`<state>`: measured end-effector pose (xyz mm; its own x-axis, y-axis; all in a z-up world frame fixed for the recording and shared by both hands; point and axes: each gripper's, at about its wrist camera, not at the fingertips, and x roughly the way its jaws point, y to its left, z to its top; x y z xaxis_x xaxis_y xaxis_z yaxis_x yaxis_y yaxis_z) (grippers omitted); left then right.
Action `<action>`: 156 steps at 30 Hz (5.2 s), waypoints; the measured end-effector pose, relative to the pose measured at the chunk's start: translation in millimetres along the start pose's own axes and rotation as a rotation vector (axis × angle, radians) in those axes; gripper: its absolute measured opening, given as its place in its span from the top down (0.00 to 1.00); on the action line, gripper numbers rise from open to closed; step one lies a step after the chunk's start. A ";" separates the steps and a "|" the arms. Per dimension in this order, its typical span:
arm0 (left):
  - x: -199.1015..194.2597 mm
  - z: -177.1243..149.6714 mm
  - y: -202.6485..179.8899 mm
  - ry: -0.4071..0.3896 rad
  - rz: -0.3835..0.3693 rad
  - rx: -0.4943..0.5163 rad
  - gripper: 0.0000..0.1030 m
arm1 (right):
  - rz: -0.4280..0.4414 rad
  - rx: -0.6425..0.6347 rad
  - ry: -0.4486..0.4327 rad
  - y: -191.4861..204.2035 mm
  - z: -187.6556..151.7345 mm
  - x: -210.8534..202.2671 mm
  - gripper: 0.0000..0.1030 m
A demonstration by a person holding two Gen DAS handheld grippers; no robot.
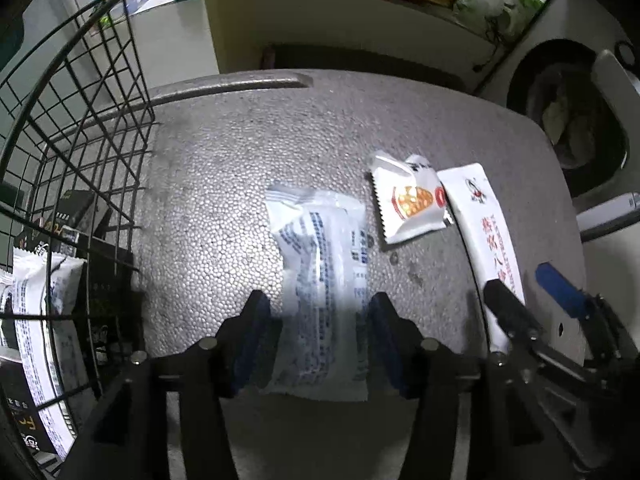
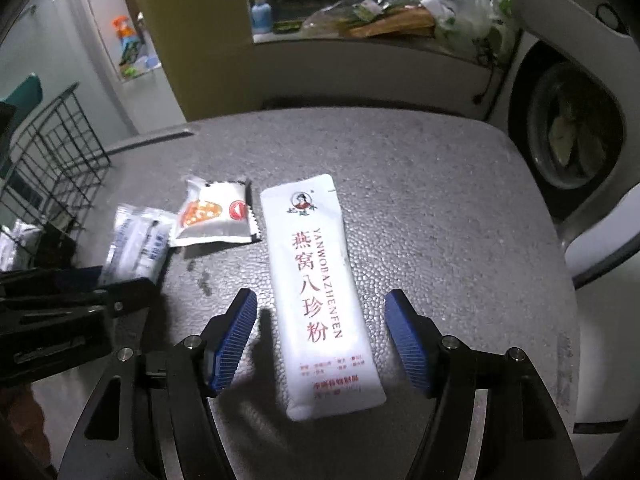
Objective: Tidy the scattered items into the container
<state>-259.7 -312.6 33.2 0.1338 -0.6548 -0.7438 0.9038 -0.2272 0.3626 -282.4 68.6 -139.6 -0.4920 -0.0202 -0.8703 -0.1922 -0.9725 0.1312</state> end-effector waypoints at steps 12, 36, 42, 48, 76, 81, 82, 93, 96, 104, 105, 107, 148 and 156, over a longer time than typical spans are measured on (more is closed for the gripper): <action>6.7 -2.6 -4.3 0.031 0.012 0.014 0.43 | -0.006 0.014 0.035 -0.2 0.1 8.1 0.56; -18.6 -88.2 -11.4 0.074 -0.022 0.026 0.55 | -0.016 0.001 0.061 24.4 -97.3 -51.6 0.51; -15.4 -90.0 -12.9 0.076 -0.005 0.035 0.41 | -0.020 -0.029 0.061 23.3 -86.0 -42.4 0.47; -15.0 -86.0 -9.7 0.075 -0.006 0.037 0.41 | -0.017 -0.038 0.070 25.4 -81.9 -36.8 0.48; -53.8 -71.8 -4.3 0.070 -0.133 0.077 0.62 | 0.011 0.008 -0.041 32.9 -60.0 -104.6 0.63; -121.7 -61.2 -6.0 -0.037 -0.213 0.087 0.62 | 0.040 -0.004 -0.154 43.7 -32.1 -158.8 0.63; -130.5 -56.8 -7.4 -0.054 -0.223 0.091 0.62 | 0.048 -0.012 -0.173 48.0 -27.2 -168.6 0.63; -216.7 -22.6 85.8 -0.247 -0.170 0.016 0.62 | 0.166 -0.179 -0.278 170.0 15.1 -215.0 0.63; -209.3 -21.0 124.6 -0.233 -0.137 -0.043 0.62 | 0.220 -0.245 -0.246 217.7 17.0 -200.1 0.63; -157.7 -33.8 199.6 -0.126 -0.080 -0.128 0.62 | 0.255 -0.308 -0.149 289.4 10.2 -151.7 0.63; -153.1 -34.3 202.8 -0.117 -0.079 -0.132 0.62 | 0.255 -0.308 -0.140 291.1 9.6 -146.6 0.63; -144.5 -35.7 210.7 -0.102 -0.081 -0.139 0.62 | 0.254 -0.307 -0.125 292.2 9.5 -140.2 0.63; -151.3 -59.5 28.1 -0.085 -0.257 0.103 0.36 | 0.032 0.017 -0.133 58.0 -31.7 -146.4 0.49; -93.5 -81.0 -15.4 0.013 -0.232 0.119 0.35 | 0.042 0.043 -0.028 21.9 -43.1 -82.4 0.49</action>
<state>-253.2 -189.5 51.7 -0.0660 -0.5662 -0.8216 0.8567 -0.4543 0.2443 -209.4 39.0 -85.4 -0.5239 -0.0537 -0.8501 -0.2067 -0.9602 0.1880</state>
